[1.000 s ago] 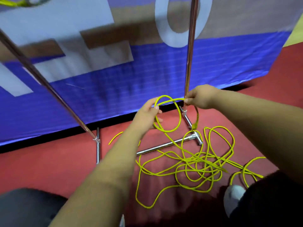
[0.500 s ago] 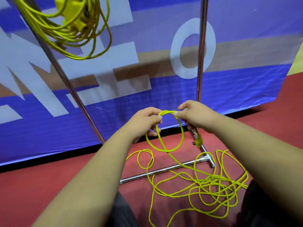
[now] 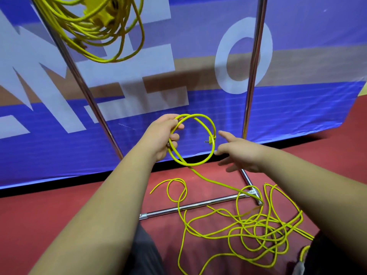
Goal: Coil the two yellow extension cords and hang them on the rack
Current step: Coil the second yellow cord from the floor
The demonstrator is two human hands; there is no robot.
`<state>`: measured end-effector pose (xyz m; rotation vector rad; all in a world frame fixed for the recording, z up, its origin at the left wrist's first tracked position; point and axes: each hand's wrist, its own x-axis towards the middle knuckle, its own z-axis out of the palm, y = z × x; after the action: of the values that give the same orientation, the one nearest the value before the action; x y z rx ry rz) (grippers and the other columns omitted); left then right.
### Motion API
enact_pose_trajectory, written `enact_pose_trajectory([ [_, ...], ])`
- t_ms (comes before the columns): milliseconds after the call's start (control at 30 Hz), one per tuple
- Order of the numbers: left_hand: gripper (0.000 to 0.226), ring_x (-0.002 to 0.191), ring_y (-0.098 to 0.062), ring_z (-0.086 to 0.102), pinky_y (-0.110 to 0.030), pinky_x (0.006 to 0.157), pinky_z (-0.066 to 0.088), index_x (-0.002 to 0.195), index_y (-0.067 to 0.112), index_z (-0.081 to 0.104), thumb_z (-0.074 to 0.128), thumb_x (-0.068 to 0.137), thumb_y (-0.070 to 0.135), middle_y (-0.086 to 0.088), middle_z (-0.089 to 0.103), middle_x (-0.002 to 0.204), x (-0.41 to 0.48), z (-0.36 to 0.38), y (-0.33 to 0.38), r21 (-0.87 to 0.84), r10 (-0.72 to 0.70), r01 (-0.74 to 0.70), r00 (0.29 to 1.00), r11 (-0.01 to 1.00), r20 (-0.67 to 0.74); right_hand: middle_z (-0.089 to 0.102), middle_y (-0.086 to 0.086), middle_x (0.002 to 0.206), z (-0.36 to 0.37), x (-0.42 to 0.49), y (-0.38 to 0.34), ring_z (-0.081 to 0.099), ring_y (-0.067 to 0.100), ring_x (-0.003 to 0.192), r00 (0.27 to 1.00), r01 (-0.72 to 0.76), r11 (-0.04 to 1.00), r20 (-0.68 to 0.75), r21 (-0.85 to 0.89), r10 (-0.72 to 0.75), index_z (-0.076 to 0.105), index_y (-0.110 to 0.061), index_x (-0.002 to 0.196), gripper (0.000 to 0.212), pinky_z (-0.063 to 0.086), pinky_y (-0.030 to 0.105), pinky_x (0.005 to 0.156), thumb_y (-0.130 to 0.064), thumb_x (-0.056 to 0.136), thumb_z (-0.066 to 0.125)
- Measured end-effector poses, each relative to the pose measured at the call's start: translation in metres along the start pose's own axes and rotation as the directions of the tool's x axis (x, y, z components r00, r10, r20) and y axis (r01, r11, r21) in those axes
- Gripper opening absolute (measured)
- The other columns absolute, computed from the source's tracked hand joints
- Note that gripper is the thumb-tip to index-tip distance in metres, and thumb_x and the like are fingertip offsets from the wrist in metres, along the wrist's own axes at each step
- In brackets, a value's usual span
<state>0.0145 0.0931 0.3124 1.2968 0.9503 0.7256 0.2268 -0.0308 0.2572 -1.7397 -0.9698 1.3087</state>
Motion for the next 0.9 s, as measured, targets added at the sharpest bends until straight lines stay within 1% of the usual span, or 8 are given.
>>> enact_pose_trajectory([
  [100, 0.027, 0.053, -0.009, 0.036, -0.025, 0.047, 0.025, 0.121, 0.019, 0.070, 0.047, 0.106, 0.018, -0.002, 0.063, 0.094, 0.001, -0.001, 0.000, -0.009, -0.010, 0.010, 0.999, 1.000, 0.046, 0.066, 0.002, 0.130, 0.003, 0.007, 0.000, 0.070, 0.030, 0.113, 0.997, 0.020, 0.999, -0.069, -0.029, -0.022, 0.023, -0.055, 0.159, 0.083, 0.059, 0.053, 0.096, -0.028, 0.094, 0.068],
  [200, 0.026, 0.054, -0.009, 0.038, -0.025, 0.048, 0.028, 0.120, 0.021, 0.071, 0.048, 0.107, 0.022, -0.001, 0.064, 0.094, 0.002, -0.002, -0.001, 0.024, -0.001, -0.001, 0.997, 1.000, 0.074, 0.072, 0.010, 0.126, -0.004, 0.012, -0.001, 0.074, 0.026, 0.105, 1.000, 0.022, 0.996, -0.016, -0.082, -0.023, 0.065, -0.034, 0.132, 0.035, 0.056, 0.046, 0.090, -0.024, 0.099, 0.063],
  [300, 0.024, 0.060, -0.013, 0.050, -0.029, 0.055, 0.041, 0.114, 0.025, 0.071, 0.050, 0.105, 0.024, -0.001, 0.072, 0.097, 0.006, -0.004, -0.009, 0.217, 0.021, -0.022, 1.000, 0.976, 0.008, 0.080, 0.011, 0.108, -0.013, 0.015, -0.004, 0.079, 0.023, 0.090, 0.993, 0.077, 0.991, -0.081, -0.106, -0.086, 0.069, -0.017, 0.111, 0.013, 0.057, 0.043, 0.079, -0.017, 0.103, 0.059],
  [433, 0.011, 0.076, -0.023, 0.067, -0.035, 0.068, 0.055, 0.093, 0.021, 0.070, 0.059, 0.095, 0.017, -0.004, 0.073, 0.086, 0.012, -0.010, -0.023, 0.773, 0.177, -0.036, 0.979, 0.633, -0.099, 0.081, 0.004, 0.093, -0.022, 0.010, -0.010, 0.072, 0.019, 0.076, 0.939, 0.189, 0.951, -0.238, -0.244, -0.247, 0.060, -0.017, 0.112, 0.026, 0.055, 0.033, 0.064, -0.033, 0.098, 0.075],
  [500, 0.011, 0.079, -0.024, 0.067, -0.032, 0.065, 0.053, 0.088, 0.019, 0.071, 0.062, 0.093, 0.013, -0.002, 0.072, 0.082, 0.011, -0.008, -0.026, 0.874, 0.195, -0.020, 0.977, 0.485, -0.085, 0.079, -0.003, 0.085, -0.020, 0.003, -0.012, 0.069, 0.011, 0.072, 0.922, 0.226, 0.911, -0.225, -0.344, -0.314, 0.064, -0.019, 0.103, 0.032, 0.049, 0.028, 0.063, -0.045, 0.092, 0.081],
  [567, 0.013, 0.077, -0.024, 0.069, -0.032, 0.064, 0.055, 0.087, 0.017, 0.071, 0.060, 0.089, 0.010, -0.003, 0.073, 0.079, 0.010, -0.005, -0.026, 0.859, 0.164, 0.004, 0.981, 0.513, -0.102, 0.074, -0.007, 0.075, -0.014, -0.003, -0.015, 0.060, 0.002, 0.060, 0.905, 0.270, 0.881, -0.209, -0.389, -0.370, 0.066, -0.020, 0.094, 0.034, 0.045, 0.026, 0.059, -0.050, 0.089, 0.082],
  [700, 0.012, 0.068, -0.027, 0.070, -0.042, 0.069, 0.066, 0.089, 0.011, 0.072, 0.062, 0.085, 0.007, -0.012, 0.074, 0.078, 0.007, 0.004, -0.022, 0.617, 0.027, 0.059, 0.991, 0.784, -0.128, 0.066, -0.006, 0.075, 0.002, -0.008, -0.019, 0.056, 0.009, 0.068, 0.836, 0.347, 0.781, -0.205, -0.519, -0.509, 0.063, -0.026, 0.084, 0.036, 0.045, 0.033, 0.062, -0.054, 0.084, 0.085],
  [900, 0.012, 0.072, -0.020, 0.066, -0.046, 0.074, 0.066, 0.097, 0.010, 0.078, 0.070, 0.088, 0.008, -0.012, 0.068, 0.081, -0.018, 0.026, -0.006, 0.377, -0.035, -0.017, 0.991, 0.926, 0.132, 0.056, -0.003, 0.110, 0.020, -0.005, -0.020, 0.057, 0.015, 0.097, 0.810, 0.269, 0.746, -0.276, -0.609, -0.517, 0.061, -0.022, 0.116, 0.059, 0.040, 0.025, 0.071, -0.054, 0.076, 0.091],
])
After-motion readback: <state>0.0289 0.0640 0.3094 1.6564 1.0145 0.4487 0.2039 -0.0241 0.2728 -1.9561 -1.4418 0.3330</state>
